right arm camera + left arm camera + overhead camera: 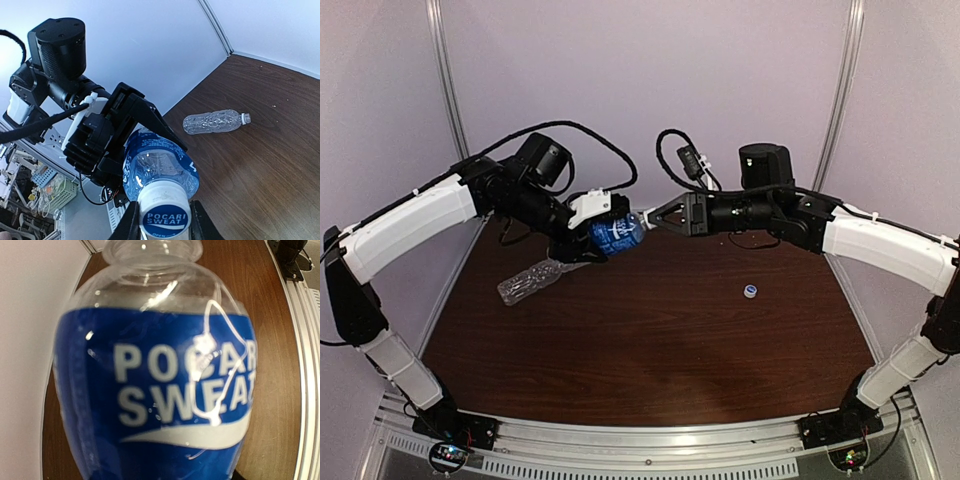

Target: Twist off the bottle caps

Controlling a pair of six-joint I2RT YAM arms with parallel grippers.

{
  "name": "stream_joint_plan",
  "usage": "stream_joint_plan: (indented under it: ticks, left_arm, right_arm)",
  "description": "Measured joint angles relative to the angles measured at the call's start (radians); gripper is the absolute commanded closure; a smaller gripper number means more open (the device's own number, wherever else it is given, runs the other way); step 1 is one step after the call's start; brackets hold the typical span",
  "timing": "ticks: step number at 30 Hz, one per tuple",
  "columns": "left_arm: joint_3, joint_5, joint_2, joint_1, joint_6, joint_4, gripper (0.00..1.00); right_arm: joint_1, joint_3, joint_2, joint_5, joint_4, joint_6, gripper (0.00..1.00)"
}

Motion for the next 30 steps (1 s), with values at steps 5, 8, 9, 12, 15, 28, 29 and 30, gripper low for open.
stream_joint_plan:
  ticks: [5,8,9,12,15,28,29,30]
  left_arm:
    - [-0.002,0.008,-0.009,0.000,0.006,-0.005,0.50]
    - [-0.002,0.037,-0.013,0.005,0.023,-0.023,0.50]
    - [-0.002,0.055,-0.014,0.006,0.035,-0.032,0.51]
    - [-0.002,0.134,-0.014,0.007,0.067,-0.074,0.51]
    - [-0.002,0.200,-0.014,0.003,0.092,-0.112,0.52]
    - [-0.002,0.312,0.006,0.002,0.176,-0.243,0.52]
    - [-0.002,0.317,0.008,0.003,0.176,-0.241,0.52]
    - [-0.002,0.322,0.008,0.004,0.176,-0.238,0.52]
  right_arm:
    - [-0.002,0.000,0.001,-0.025,0.007,-0.021,1.00]
    - [0.000,0.000,-0.002,-0.055,-0.002,-0.101,1.00]
    - [0.002,0.000,-0.006,-0.063,-0.010,-0.148,1.00]
    - [0.025,-0.002,-0.034,-0.073,-0.064,-0.357,1.00]
    - [0.060,-0.003,-0.071,-0.057,-0.135,-0.583,1.00]
    - [0.214,0.064,-0.090,0.200,-0.353,-1.199,0.03]
    - [0.217,0.059,-0.093,0.215,-0.352,-1.204,0.01]
    - [0.221,0.045,-0.099,0.232,-0.349,-1.203,0.00]
